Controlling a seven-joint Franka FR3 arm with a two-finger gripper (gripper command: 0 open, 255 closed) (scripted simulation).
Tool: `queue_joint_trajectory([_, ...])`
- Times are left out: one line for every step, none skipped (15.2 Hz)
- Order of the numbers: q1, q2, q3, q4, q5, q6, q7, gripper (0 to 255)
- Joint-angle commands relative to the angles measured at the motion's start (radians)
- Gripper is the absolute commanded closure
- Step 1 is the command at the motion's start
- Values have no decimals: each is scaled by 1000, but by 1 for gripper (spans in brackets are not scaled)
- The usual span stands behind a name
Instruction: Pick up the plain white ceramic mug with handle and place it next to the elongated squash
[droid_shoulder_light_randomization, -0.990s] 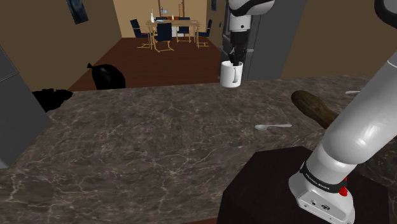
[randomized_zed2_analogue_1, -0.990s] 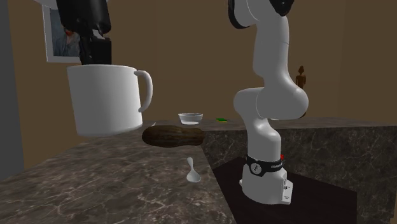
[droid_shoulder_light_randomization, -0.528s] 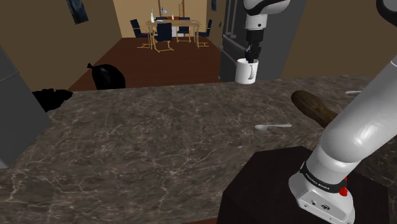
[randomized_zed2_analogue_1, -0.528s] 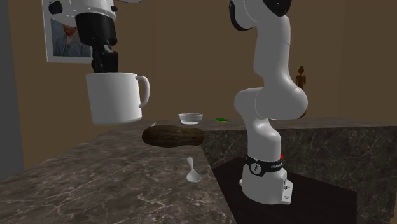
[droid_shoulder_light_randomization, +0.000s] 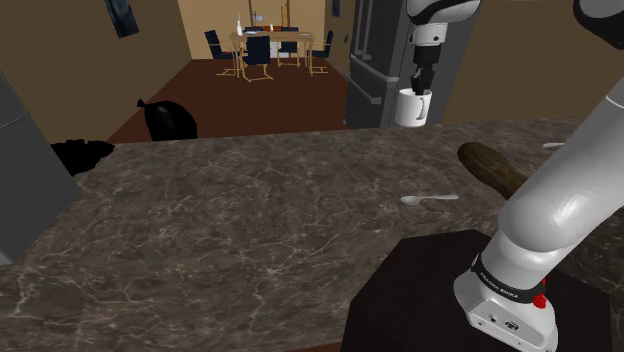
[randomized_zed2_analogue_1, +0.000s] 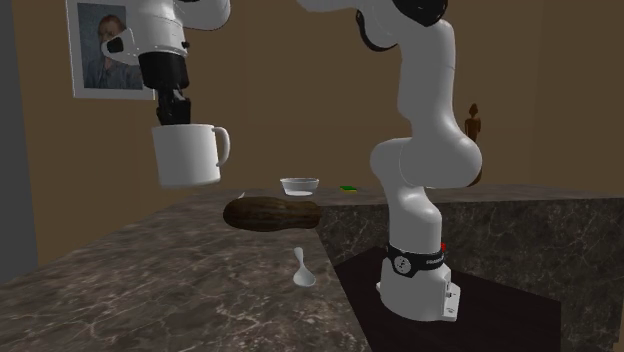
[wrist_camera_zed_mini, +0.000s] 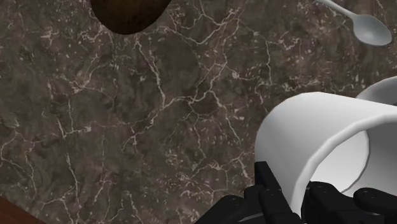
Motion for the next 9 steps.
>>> queue_joint_trajectory([-23, 14, -28, 13, -5, 4, -52, 255])
queue_joint_trajectory([-35, 25, -41, 25, -5, 4, -77, 255])
queue_joint_trajectory([-46, 37, -55, 38, -5, 4, -102, 255])
queue_joint_trajectory([-60, 53, -72, 56, -4, 4, -135, 255])
queue_joint_trajectory([-61, 54, -72, 43, -4, 17, -134, 255])
queue_joint_trajectory([-61, 55, -72, 31, -4, 30, -134, 255])
queue_joint_trajectory([-61, 56, -72, 19, -4, 44, -133, 255])
queue_joint_trajectory([-61, 57, -73, 7, -4, 57, -133, 255])
queue_joint_trajectory([-62, 59, -73, -5, -3, 70, -132, 255])
